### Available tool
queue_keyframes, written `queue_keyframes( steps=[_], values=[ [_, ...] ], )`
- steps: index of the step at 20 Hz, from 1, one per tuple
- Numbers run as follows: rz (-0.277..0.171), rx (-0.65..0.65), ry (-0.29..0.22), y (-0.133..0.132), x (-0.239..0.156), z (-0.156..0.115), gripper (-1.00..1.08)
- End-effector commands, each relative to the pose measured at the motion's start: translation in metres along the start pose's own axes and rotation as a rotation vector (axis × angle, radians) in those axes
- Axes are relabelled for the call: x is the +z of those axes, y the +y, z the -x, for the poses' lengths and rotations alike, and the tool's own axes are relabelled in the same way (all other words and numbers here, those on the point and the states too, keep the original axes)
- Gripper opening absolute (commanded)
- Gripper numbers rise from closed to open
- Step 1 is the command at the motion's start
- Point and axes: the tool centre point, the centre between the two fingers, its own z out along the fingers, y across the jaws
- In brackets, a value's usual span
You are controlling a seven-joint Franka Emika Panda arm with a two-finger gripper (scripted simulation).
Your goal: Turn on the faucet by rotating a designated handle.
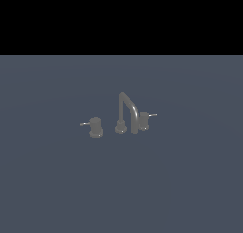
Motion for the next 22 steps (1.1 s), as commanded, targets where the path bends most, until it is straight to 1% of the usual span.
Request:
queue_keyframes(
  steps=[1,11,22],
  values=[
    [0.000,0.056,-0.001,-0.006,0.020,-0.014,-1.00],
    [0.002,0.269,-0.004,-0.021,0.095,-0.071,-1.00],
    [0.005,0.481,-0.007,-0.023,0.170,-0.131,-1.00]
  ],
)
